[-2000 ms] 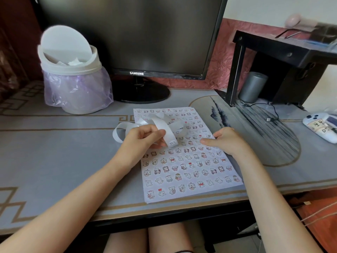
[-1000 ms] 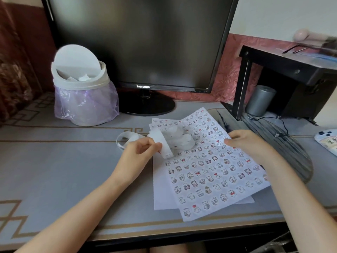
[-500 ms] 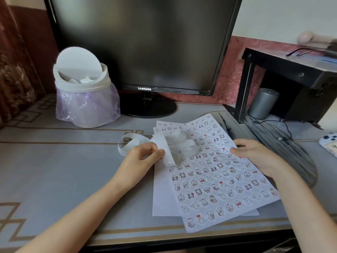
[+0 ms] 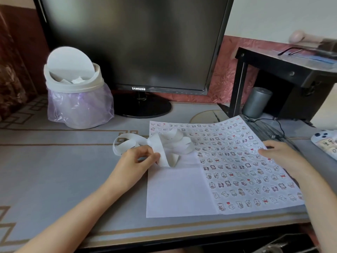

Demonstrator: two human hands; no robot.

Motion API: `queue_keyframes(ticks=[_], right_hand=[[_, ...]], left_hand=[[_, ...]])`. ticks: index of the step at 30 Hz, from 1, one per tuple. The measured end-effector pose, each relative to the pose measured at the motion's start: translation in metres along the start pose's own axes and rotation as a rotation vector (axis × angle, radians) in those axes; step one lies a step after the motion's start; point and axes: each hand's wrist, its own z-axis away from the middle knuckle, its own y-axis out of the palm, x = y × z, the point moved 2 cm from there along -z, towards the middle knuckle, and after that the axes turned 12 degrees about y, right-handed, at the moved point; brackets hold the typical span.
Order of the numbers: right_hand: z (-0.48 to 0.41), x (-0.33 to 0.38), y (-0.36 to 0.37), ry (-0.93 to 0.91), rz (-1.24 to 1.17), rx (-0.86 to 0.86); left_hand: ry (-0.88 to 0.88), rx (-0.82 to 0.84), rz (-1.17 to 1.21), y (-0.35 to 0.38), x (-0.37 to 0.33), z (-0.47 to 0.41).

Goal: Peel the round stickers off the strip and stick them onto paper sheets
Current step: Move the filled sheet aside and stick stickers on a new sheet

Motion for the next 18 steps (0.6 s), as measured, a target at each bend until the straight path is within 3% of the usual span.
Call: queue_keyframes(ticks=[3, 6, 8, 11, 14, 18], right_hand=[[0.002, 0.005, 0.001, -0.019, 0.140, -0.117], [0.015, 0.018, 0.016, -0.153, 0.328, -0.271], [0.035, 0.034, 0.040, -0.321, 0.296, -0.198], [0.057, 0.049, 0.082, -0.476, 0.297, 0.018], [0.056, 0.049, 0.103, -0.514, 0.384, 0.052], [0.048, 0.037, 0.102, -0.507, 0.478, 0.054]], left_hand=[[0.003, -0.019, -0.033, 0.000, -0.001, 0.001], [0.013, -0.054, -0.039, -0.001, -0.004, 0.001], [0.032, -0.050, 0.002, -0.002, -0.004, 0.001], [0.069, 0.094, 0.097, 0.003, -0.002, 0.000], [0.109, 0.215, 0.039, 0.008, 0.000, 0.002], [0.139, 0.187, -0.101, 0.006, 0.003, 0.001]])
